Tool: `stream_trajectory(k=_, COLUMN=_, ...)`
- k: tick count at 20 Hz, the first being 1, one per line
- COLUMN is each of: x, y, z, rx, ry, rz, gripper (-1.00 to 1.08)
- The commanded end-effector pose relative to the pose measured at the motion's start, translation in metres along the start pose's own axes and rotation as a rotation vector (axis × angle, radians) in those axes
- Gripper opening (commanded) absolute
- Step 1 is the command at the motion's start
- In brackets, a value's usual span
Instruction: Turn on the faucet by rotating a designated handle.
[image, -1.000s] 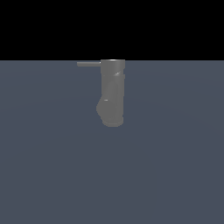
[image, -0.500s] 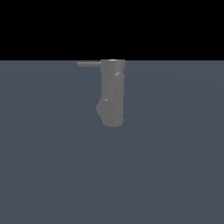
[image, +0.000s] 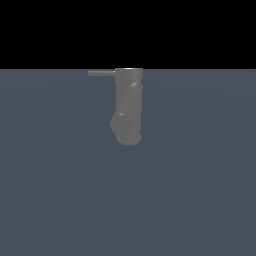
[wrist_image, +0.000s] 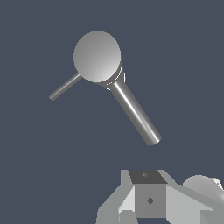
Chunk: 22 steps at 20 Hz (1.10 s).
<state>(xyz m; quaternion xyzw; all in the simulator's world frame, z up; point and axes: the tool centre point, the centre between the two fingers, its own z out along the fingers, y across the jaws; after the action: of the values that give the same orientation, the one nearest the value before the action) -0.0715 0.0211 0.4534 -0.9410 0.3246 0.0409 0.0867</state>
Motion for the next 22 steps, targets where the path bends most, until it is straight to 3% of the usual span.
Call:
stream_trajectory(k=1, x=0.012, y=-0.012, z=0.01, rx=0.002, ry=-0.009, rz=0.072, gripper=-1.0)
stream_trajectory(k=12, x=0.061, y=-0.063, z=0.06, rx=-0.018, ry=-0.012, rz=0.38, gripper=-1.0)
stream_trajectory(k=22, x=0.096, y=-0.108, z=0.113, rx=-0.048, ry=0.038, rz=0.646, gripper=-1.0)
